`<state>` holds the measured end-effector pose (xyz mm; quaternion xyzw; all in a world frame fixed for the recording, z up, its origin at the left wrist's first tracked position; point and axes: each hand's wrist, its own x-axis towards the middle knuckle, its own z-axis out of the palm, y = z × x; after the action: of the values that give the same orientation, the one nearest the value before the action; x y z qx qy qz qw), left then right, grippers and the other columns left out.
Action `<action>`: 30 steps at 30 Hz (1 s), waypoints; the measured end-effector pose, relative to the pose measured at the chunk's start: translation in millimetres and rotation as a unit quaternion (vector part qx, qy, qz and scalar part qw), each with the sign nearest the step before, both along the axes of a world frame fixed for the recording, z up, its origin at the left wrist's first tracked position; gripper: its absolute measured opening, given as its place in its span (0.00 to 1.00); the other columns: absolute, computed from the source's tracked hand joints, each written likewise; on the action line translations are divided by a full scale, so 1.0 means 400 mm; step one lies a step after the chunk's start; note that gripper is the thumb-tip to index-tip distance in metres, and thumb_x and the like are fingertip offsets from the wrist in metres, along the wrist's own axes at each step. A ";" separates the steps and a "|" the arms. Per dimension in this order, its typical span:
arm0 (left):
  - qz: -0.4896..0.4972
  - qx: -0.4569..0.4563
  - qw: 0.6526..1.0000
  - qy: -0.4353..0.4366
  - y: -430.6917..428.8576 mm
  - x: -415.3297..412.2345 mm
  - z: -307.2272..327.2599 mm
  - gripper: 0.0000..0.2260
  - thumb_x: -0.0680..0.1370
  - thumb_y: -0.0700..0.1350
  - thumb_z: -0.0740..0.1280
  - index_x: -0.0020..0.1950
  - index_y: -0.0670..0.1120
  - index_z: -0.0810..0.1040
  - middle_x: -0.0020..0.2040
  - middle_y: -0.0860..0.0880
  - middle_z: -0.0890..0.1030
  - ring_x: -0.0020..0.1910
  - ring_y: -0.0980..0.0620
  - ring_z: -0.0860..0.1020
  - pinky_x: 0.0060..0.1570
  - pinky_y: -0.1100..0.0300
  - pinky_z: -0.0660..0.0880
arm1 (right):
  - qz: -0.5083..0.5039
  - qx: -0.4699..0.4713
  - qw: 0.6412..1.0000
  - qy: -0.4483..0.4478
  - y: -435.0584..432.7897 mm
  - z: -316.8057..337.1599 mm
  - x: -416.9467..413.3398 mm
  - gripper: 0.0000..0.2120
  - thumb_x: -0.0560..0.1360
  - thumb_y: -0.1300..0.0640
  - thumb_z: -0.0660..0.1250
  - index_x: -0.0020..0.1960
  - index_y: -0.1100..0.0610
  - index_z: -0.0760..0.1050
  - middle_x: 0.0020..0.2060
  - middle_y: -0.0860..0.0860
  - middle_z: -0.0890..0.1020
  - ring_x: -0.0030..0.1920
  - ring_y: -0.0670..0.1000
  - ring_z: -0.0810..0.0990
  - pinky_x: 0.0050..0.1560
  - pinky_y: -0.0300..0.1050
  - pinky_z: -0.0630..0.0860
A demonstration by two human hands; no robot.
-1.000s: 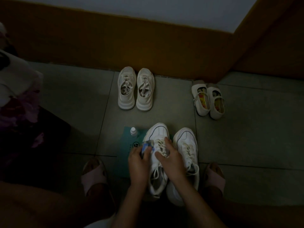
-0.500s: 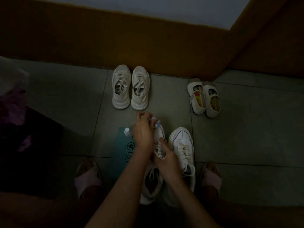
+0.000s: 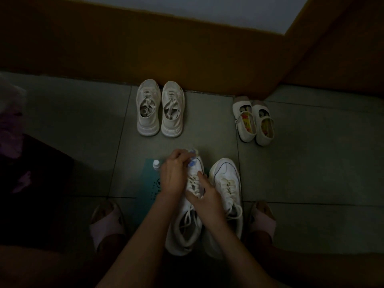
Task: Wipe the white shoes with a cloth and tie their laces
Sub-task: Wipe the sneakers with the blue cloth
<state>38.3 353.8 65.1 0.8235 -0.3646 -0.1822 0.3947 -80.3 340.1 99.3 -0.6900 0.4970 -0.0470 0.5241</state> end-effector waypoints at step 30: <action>0.176 -0.029 0.982 0.070 0.108 -0.084 -0.010 0.05 0.74 0.40 0.69 0.47 0.42 0.83 0.46 0.44 0.83 0.45 0.48 0.80 0.46 0.61 0.73 | 0.021 -0.006 1.000 0.003 0.009 0.011 -0.012 0.31 0.75 0.60 0.68 0.74 0.55 0.60 0.73 0.53 0.63 0.73 0.48 0.62 0.71 0.38 0.60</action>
<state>4.7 397.1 61.0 0.8481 -0.1910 -0.1561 0.4690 -84.9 343.5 103.7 -0.7036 0.4838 -0.0365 0.5192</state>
